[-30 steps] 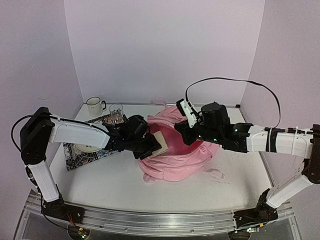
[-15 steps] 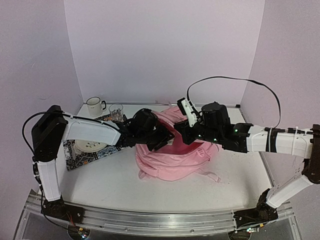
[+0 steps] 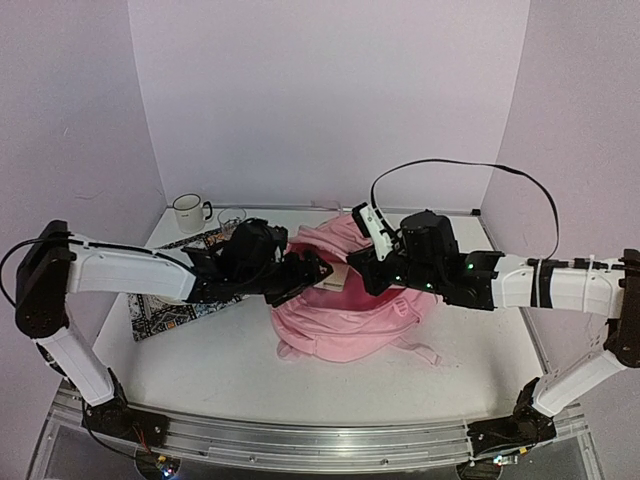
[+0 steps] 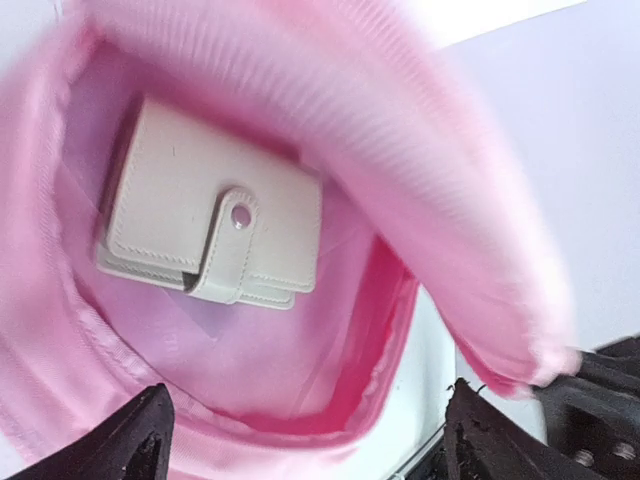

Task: Pack the student bag
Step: Adjust the card case in the second largest pocket of the bag, then adjust the student bag at the center of the board.

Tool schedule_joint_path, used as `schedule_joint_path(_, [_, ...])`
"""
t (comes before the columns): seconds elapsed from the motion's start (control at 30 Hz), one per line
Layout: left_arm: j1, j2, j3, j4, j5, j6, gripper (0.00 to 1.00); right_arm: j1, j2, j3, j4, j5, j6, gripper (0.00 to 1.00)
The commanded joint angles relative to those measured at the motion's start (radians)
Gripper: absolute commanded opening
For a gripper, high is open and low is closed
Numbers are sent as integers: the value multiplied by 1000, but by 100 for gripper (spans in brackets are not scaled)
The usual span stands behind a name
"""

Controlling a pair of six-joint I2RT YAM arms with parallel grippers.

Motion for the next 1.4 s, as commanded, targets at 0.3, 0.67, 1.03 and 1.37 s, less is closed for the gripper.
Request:
schedule_joint_path(0.3, [197,-260,-101,-125,-92,179,98,1,-9,-79,-89,27,53,0])
schedule_joint_path(0.67, [322,34,91,-130,137,241,95,-75,32,-102,-256,78,245,0])
schedule_joint_path(1.03, [308,276,163,58,403,141,76,-112,-1,-126,-269,172,264,0])
schedule_joint_path(1.37, [166,208,54,111,340,80,10,-181,46,-102,-271,235,252,0])
